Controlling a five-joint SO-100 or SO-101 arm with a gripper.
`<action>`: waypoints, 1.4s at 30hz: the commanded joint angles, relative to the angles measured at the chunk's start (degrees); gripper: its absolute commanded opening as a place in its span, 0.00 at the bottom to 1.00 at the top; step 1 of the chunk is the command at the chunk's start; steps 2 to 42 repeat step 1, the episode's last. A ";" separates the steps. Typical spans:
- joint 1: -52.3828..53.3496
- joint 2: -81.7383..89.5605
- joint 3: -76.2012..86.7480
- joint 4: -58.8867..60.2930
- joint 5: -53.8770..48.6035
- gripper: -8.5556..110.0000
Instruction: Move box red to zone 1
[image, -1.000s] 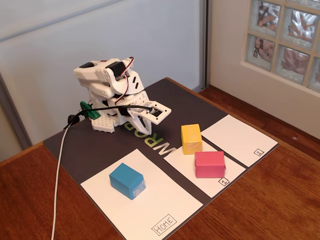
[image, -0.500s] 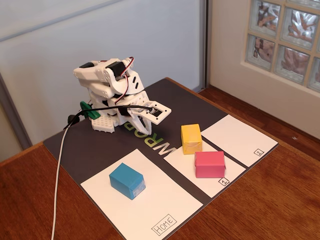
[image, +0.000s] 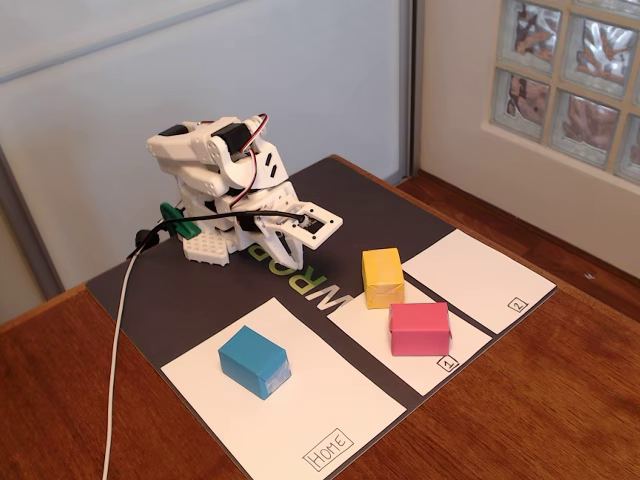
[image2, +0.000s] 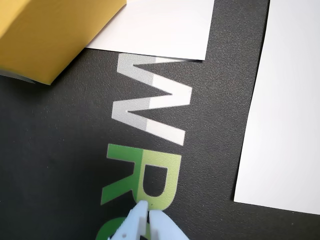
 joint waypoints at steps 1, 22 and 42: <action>0.35 2.99 0.44 2.55 -0.18 0.07; 0.35 2.99 0.44 2.55 -0.18 0.07; 0.35 2.99 0.44 2.55 -0.18 0.07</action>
